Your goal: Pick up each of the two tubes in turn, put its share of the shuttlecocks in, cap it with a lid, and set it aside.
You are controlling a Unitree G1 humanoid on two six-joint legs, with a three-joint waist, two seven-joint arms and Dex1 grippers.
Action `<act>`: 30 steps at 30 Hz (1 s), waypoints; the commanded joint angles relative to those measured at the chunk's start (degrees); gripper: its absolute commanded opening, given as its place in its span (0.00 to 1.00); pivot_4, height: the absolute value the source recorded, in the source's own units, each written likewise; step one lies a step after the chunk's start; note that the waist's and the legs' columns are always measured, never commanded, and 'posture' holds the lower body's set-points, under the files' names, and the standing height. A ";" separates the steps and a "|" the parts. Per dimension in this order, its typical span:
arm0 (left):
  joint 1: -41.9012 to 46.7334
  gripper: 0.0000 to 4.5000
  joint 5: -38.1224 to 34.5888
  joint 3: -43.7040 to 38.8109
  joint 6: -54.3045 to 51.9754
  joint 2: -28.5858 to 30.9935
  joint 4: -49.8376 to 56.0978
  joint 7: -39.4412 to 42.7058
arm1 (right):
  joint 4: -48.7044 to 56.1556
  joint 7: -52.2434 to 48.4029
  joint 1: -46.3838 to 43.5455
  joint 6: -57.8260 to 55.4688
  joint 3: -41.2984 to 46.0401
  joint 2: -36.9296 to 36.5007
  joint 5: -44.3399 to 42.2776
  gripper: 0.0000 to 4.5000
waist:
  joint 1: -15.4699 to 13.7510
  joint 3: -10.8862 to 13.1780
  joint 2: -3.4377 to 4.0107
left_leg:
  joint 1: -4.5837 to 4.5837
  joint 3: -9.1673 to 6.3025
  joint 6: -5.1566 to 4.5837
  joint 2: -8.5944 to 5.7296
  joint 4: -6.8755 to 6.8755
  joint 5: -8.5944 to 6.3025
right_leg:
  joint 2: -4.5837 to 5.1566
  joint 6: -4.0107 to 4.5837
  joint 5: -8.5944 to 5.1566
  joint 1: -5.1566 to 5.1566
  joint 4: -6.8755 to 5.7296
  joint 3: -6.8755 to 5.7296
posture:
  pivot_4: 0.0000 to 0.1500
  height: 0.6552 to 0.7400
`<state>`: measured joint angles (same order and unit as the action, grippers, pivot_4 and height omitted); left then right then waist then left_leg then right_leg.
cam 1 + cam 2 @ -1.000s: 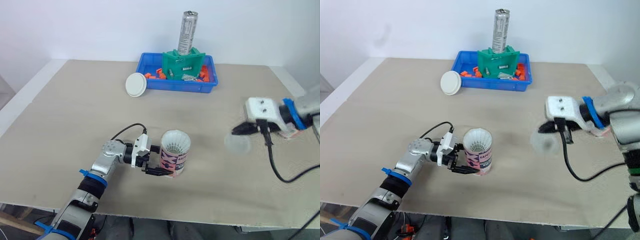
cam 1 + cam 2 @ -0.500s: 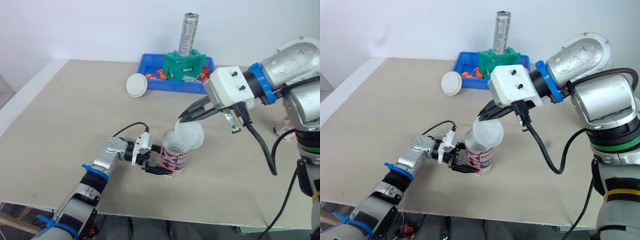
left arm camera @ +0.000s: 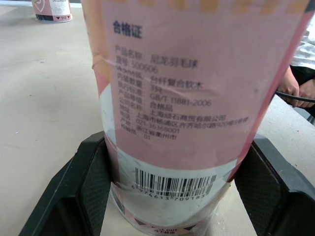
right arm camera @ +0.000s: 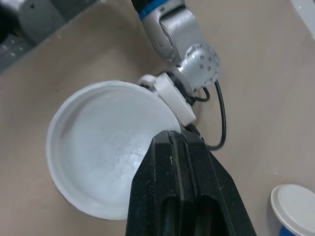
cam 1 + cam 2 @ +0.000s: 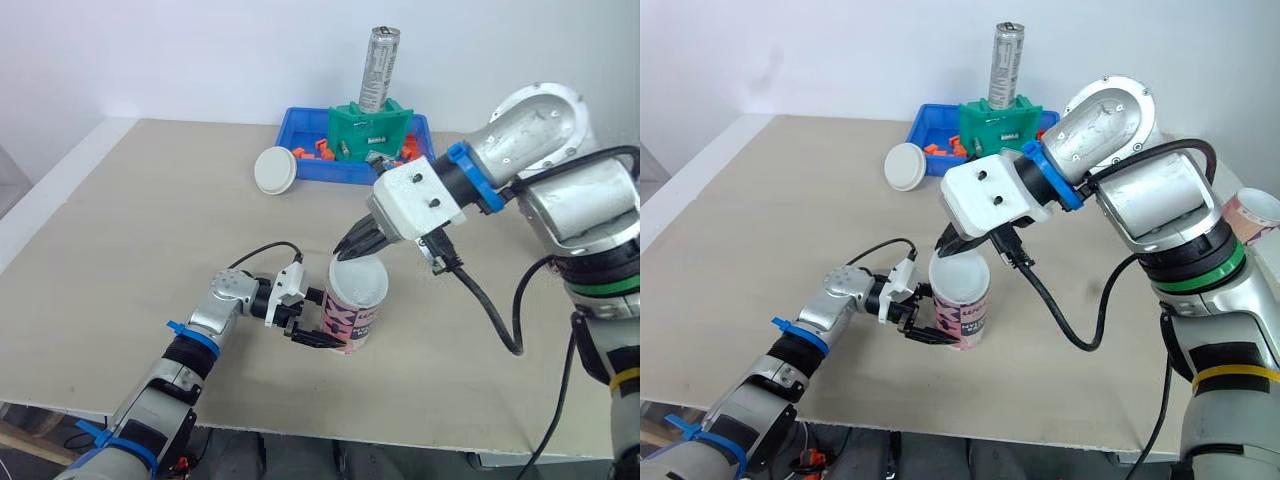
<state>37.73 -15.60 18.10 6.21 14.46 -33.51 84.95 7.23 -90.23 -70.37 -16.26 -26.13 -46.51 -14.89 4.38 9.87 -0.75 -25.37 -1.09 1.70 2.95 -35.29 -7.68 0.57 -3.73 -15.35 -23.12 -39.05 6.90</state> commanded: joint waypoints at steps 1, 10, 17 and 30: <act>-1.31 0.75 4.32 1.34 -0.95 1.46 -2.87 -1.23 | -1.06 -2.27 -3.02 3.14 -0.89 0.19 0.08 0.00 | -0.02 0.00 0.00 | 0.00 -0.01 0.00 0.00 0.00 0.00 | -0.01 0.00 0.00 0.00 0.00 0.00 | 1.00 1.00; -1.86 0.75 4.26 1.14 -0.96 1.75 -2.44 -1.56 | -1.68 -2.27 -4.17 6.82 -4.83 -2.63 -1.64 0.00 | 0.00 0.01 -0.01 | 0.00 0.00 0.01 0.01 0.02 0.00 | 0.00 0.00 -0.01 -0.02 0.01 0.00 | 1.00 1.00; -1.89 0.75 4.06 0.95 -1.28 1.71 -2.18 -2.03 | -0.43 -2.27 -2.92 9.67 -8.30 -4.76 -1.05 0.00 | 0.00 0.01 -0.02 | -0.01 0.00 0.05 0.01 0.05 -0.03 | 0.00 0.01 -0.02 -0.04 0.03 0.01 | 1.00 1.00; -2.09 0.75 3.84 0.73 -1.71 1.89 -1.72 -2.19 | -6.39 -2.27 -8.18 3.20 -6.87 0.23 -6.73 0.00 | -0.02 0.01 -0.04 | -0.01 0.01 0.03 0.00 0.20 -0.02 | 0.05 0.05 -0.06 -0.08 0.07 -0.02 | 1.00 1.00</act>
<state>37.07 -15.61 17.97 5.92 14.74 -32.57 84.31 1.38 -90.23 -76.74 -11.83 -35.23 -46.19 -19.75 4.36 9.88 -0.78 -25.38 -1.09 1.73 2.95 -35.08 -7.70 0.62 -3.66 -15.42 -23.20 -38.97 6.88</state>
